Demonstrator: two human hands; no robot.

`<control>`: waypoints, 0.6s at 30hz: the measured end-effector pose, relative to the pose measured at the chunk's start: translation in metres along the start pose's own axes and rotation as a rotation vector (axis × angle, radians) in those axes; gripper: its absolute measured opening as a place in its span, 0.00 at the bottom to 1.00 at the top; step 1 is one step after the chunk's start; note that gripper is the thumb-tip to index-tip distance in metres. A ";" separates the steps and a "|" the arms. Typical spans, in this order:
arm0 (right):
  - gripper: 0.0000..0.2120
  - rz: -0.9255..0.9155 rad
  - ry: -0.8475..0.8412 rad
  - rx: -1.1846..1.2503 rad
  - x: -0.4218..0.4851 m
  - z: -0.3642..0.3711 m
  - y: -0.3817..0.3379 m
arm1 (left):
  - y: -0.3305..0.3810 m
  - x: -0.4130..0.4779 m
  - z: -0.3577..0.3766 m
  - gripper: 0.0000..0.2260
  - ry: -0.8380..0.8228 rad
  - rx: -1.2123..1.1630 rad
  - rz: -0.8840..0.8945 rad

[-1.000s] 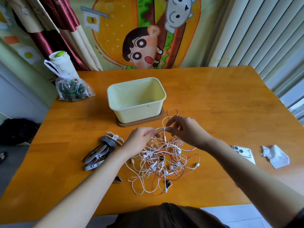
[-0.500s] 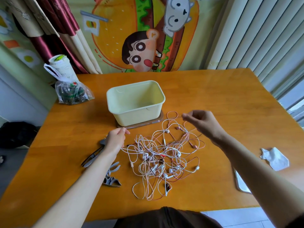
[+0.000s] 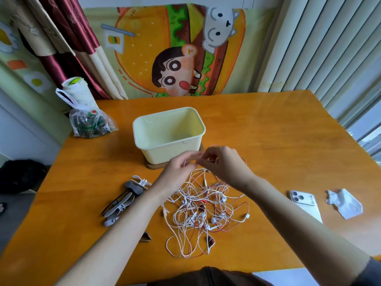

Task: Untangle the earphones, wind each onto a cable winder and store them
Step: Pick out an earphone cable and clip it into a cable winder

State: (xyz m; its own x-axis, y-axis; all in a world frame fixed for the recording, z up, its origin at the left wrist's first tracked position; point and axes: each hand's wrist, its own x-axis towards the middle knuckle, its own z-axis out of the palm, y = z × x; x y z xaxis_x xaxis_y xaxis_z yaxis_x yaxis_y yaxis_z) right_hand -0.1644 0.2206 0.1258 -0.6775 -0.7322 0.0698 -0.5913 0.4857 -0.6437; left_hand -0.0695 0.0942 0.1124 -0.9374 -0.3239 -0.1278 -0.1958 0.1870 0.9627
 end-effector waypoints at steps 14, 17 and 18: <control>0.10 0.261 -0.180 0.328 0.002 0.002 0.037 | -0.012 0.006 -0.051 0.11 0.391 -0.209 -0.131; 0.11 0.386 -0.255 0.591 -0.001 0.008 0.048 | -0.013 0.007 -0.052 0.11 0.424 -0.213 -0.119; 0.11 0.427 -0.232 0.693 -0.002 0.008 0.050 | -0.013 0.007 -0.052 0.11 0.428 -0.191 -0.118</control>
State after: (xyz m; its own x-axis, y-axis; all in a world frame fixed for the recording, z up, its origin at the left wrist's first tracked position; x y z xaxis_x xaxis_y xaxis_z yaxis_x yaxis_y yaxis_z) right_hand -0.1895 0.2424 0.0875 -0.6296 -0.6689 -0.3951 0.1484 0.3957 -0.9063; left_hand -0.0587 0.0415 0.1115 -0.7015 -0.6927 -0.1672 -0.1996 -0.0343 0.9793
